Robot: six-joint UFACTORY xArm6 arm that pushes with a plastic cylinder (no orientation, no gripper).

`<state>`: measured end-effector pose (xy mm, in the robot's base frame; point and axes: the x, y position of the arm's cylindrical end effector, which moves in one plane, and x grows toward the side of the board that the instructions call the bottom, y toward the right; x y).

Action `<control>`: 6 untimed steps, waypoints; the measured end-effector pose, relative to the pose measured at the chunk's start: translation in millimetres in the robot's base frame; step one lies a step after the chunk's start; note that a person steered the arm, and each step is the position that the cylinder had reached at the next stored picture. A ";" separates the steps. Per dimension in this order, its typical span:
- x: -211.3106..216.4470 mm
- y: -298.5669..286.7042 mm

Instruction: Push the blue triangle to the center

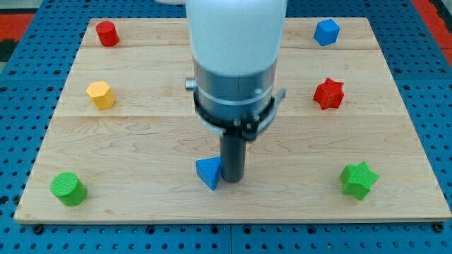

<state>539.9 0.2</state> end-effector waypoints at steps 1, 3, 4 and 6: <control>7.6 -21.7; 48.9 -54.5; -2.1 -55.6; -88.4 -43.4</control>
